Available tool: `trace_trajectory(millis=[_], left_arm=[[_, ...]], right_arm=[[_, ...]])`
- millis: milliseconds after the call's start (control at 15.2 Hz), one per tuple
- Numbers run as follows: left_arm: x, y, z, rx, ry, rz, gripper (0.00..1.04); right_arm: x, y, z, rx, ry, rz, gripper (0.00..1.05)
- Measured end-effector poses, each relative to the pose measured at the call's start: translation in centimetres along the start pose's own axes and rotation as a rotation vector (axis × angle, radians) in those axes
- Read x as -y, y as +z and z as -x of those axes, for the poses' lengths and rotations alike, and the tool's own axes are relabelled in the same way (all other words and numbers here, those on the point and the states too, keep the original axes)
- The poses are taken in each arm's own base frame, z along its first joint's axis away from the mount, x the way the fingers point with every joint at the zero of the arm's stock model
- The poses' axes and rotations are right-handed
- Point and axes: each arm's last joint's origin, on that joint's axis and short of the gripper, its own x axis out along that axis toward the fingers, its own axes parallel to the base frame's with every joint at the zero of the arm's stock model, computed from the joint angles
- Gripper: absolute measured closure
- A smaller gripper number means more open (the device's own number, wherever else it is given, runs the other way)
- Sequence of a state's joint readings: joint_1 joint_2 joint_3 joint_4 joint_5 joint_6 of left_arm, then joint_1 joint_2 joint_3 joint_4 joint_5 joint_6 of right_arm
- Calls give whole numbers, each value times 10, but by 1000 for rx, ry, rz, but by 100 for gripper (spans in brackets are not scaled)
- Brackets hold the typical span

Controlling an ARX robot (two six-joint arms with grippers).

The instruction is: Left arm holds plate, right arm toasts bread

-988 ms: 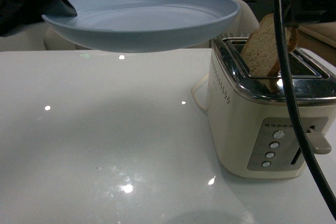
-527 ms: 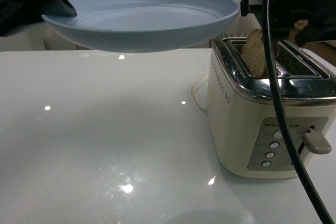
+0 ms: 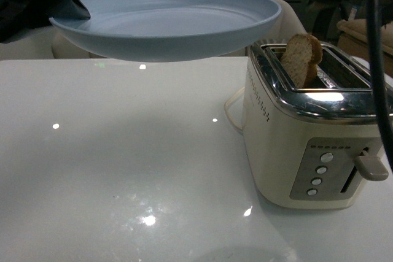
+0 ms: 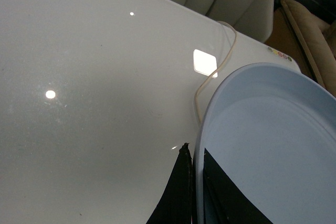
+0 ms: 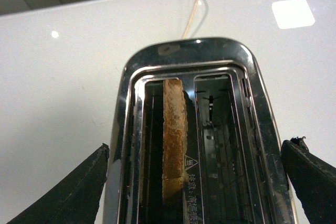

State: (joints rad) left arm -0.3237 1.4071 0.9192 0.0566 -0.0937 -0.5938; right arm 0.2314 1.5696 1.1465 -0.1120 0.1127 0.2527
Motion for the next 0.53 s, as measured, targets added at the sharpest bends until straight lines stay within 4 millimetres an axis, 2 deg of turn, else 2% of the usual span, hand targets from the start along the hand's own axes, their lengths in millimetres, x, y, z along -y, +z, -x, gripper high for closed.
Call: trace_trajectory(millis=[132,198,329,527], left_arm=[[0,0,0,0,0,0,102],[0,0,0,0,0,0,102],[0,0,0,0,0,0,102],[0,0,0,0,0,0,102]], right_arm=[[9,-3,27,82,26,-27,6],[20,-11,53,121,46,-58,6],[32,-20,90,180,63,-93,6],[47,-25,165,374,100,-117,8]])
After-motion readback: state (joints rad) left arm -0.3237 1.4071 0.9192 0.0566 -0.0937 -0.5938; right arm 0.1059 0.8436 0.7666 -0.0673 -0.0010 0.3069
